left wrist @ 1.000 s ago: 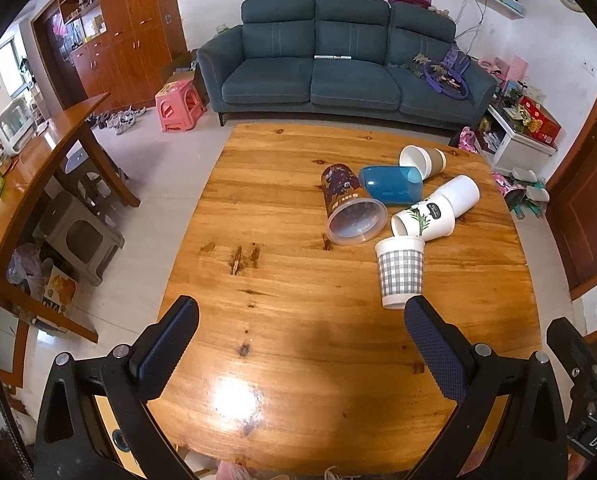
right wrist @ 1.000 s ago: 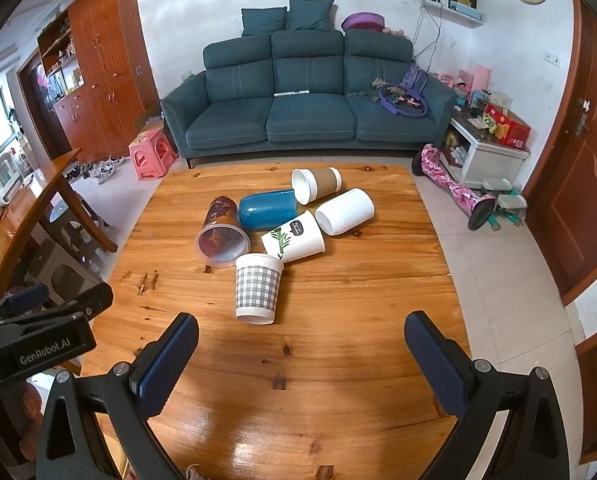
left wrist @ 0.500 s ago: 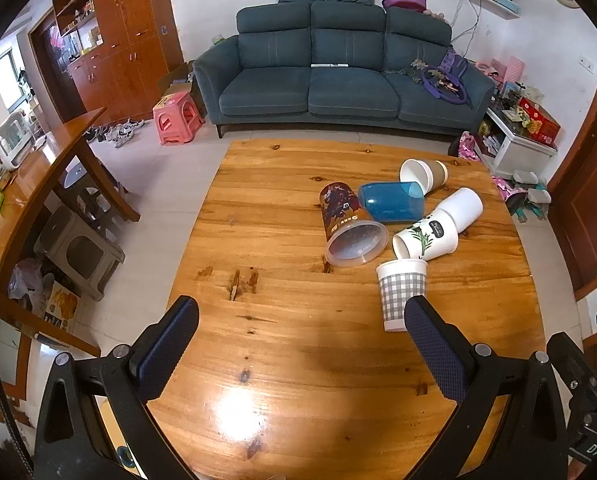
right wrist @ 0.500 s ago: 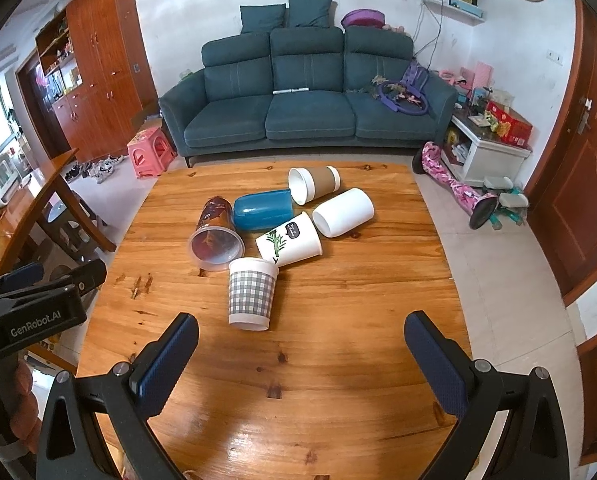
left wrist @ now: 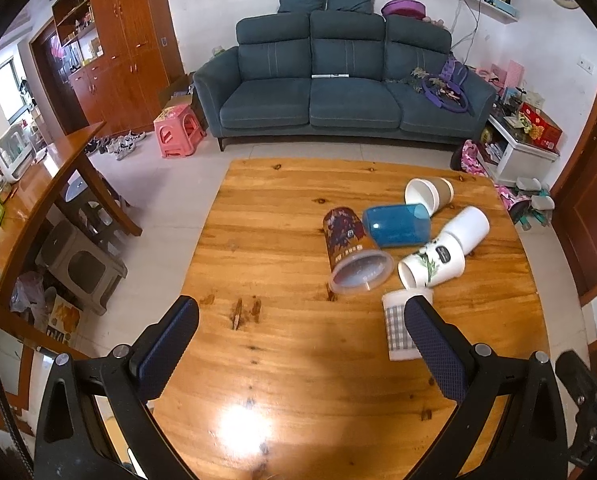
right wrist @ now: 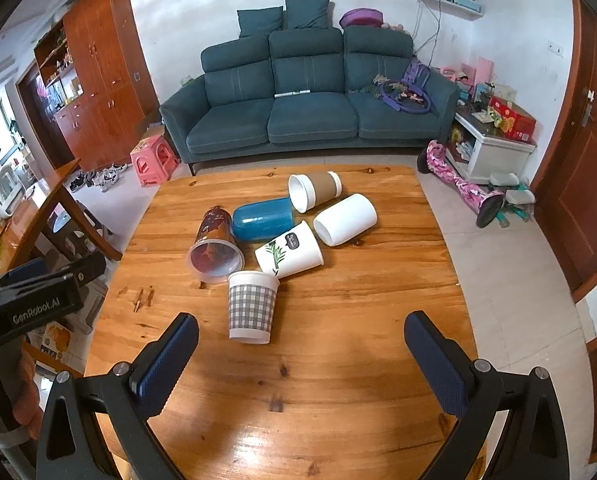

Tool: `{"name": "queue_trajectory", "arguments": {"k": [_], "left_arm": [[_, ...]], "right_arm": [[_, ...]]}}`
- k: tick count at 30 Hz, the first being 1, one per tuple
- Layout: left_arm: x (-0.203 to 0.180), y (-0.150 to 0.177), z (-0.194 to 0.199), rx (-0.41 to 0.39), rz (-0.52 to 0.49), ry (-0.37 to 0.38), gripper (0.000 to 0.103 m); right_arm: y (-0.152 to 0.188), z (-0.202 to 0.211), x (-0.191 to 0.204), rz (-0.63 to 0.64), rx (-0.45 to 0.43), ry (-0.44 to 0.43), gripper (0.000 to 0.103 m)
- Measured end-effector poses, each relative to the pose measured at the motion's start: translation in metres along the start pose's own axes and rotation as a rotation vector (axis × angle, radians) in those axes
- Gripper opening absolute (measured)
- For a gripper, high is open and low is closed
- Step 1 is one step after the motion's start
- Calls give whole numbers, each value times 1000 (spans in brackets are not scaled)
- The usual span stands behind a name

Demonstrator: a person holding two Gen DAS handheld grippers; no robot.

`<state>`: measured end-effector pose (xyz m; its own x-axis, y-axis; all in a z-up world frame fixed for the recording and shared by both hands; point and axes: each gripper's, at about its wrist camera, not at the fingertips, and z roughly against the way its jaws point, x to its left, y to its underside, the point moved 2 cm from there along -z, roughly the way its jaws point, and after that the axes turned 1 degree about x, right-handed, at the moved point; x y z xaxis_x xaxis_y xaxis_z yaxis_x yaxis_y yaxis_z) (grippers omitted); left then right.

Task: Flip cup upright
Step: 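Move the left tool toward the tall brown printed cup lying sideways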

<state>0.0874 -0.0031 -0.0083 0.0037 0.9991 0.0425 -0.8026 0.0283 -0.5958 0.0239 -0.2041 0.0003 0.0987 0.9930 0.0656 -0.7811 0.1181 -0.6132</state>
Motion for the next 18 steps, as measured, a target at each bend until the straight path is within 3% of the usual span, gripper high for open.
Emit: {"name": "queue_trajectory", "arguments": {"k": [7,18], "left_arm": [[2,-23,-18,-8,-7,-10,103],[-12,-40,-58,57,-48,24,102]], "right_arm": [[-6,-6,-4,1,8,12,103],[-20,-26,-17,2,17,48,103]]}}
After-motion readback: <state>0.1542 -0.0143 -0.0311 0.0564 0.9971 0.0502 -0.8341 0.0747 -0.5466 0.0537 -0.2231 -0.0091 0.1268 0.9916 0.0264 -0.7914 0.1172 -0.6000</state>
